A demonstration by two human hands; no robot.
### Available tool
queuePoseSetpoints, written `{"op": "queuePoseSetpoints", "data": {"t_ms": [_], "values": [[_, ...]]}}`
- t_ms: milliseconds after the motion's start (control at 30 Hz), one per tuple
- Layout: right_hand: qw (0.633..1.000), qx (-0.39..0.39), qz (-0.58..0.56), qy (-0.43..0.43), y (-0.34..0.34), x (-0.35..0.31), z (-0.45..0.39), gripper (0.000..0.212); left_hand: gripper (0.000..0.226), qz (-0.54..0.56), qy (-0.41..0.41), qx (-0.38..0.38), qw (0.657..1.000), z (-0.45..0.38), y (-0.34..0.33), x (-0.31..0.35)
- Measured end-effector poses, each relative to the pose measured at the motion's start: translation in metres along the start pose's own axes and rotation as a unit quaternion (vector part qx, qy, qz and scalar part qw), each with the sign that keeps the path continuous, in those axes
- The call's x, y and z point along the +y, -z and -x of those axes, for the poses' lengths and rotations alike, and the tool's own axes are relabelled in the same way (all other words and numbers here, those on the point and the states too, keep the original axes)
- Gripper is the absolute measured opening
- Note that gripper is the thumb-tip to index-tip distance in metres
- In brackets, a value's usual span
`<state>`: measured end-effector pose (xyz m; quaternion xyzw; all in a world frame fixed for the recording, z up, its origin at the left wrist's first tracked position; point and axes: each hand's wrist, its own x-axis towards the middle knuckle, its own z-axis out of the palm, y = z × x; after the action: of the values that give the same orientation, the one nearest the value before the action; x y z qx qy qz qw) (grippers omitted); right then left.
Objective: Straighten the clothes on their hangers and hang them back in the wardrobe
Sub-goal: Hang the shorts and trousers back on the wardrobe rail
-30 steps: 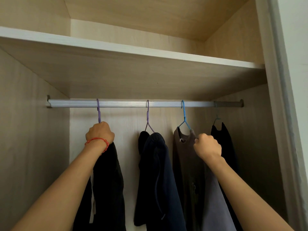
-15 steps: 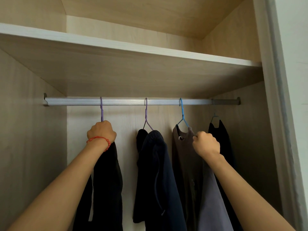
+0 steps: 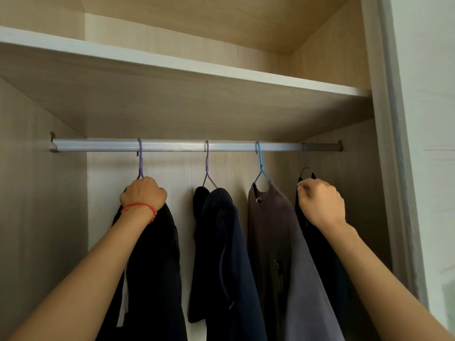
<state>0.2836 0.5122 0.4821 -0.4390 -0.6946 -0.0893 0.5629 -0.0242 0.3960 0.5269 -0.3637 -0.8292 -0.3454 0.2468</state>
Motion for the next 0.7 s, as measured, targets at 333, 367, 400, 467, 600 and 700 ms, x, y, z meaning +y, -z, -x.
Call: {"op": "queuePoseSetpoints", "data": {"t_ms": [333, 367, 400, 467, 600, 700], "values": [[0.962, 0.251, 0.040, -0.097, 0.044, 0.052, 0.016, 0.050, 0.038, 0.055, -0.019, 0.047, 0.997, 0.026, -0.007, 0.004], [0.961, 0.239, 0.026, -0.136, 0.047, 0.058, 0.018, 0.055, 0.040, 0.056, -0.023, 0.042, 0.997, 0.031, -0.008, 0.005], [0.961, 0.222, 0.011, -0.164, 0.049, 0.065, 0.020, 0.060, 0.043, 0.063, -0.025, 0.035, 0.997, 0.035, -0.008, 0.006], [0.966, 0.180, -0.001, -0.185, 0.050, 0.076, 0.024, 0.067, 0.050, 0.086, -0.038, 0.032, 0.995, 0.044, -0.009, 0.007], [0.966, 0.158, 0.000, -0.204, 0.051, 0.087, 0.032, 0.070, 0.046, 0.148, -0.118, 0.075, 0.979, 0.068, -0.013, 0.003], [0.957, 0.138, -0.003, -0.254, 0.055, 0.093, 0.041, 0.067, 0.038, 0.174, -0.165, 0.099, 0.966, 0.087, -0.015, -0.003]]}}
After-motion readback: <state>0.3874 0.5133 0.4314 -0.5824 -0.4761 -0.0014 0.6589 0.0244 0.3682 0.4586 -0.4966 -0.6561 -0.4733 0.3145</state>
